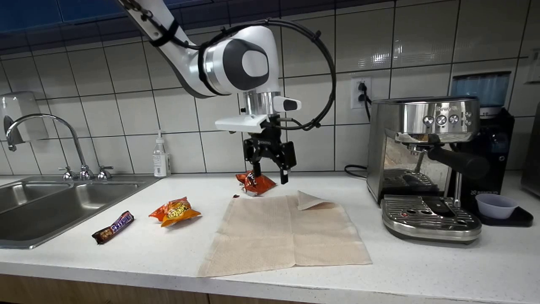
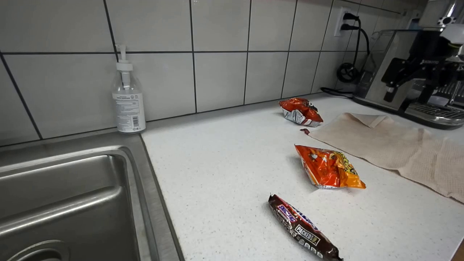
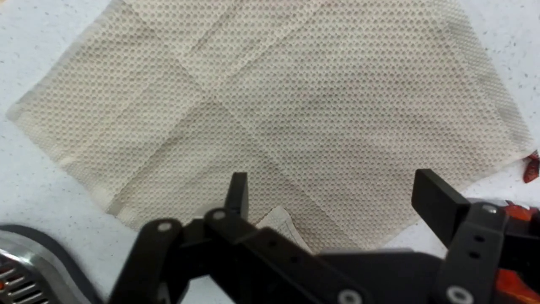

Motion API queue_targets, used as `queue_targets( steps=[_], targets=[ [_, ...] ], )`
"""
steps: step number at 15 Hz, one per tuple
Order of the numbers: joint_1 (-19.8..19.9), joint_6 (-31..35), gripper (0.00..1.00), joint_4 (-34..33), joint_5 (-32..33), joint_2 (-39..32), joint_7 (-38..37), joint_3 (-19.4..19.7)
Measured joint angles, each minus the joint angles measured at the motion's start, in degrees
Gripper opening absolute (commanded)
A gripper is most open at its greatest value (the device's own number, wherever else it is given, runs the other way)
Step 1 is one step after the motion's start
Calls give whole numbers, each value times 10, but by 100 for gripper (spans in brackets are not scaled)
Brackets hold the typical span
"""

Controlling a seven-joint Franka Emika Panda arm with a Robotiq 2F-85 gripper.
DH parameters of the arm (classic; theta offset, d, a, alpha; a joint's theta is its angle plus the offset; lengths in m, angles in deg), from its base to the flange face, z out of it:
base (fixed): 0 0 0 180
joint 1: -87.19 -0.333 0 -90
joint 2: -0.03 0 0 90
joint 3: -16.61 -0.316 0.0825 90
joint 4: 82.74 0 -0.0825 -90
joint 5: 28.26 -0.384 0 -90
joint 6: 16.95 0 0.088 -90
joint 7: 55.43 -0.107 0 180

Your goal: Fold the cloth

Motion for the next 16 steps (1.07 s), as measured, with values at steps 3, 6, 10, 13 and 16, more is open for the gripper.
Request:
queue_targets(
  steps=[3, 6, 10, 13, 16],
  targets=[
    [13, 0, 100, -45, -47, -49, 20, 4],
    [29, 0, 100, -87, -77, -99, 30, 4],
    [48, -1, 100, -138, -108, -157, 33, 3],
    [59, -2, 100, -167, -120, -187, 33, 2],
    [68, -2, 100, -188, -125, -206, 33, 2]
  ],
)
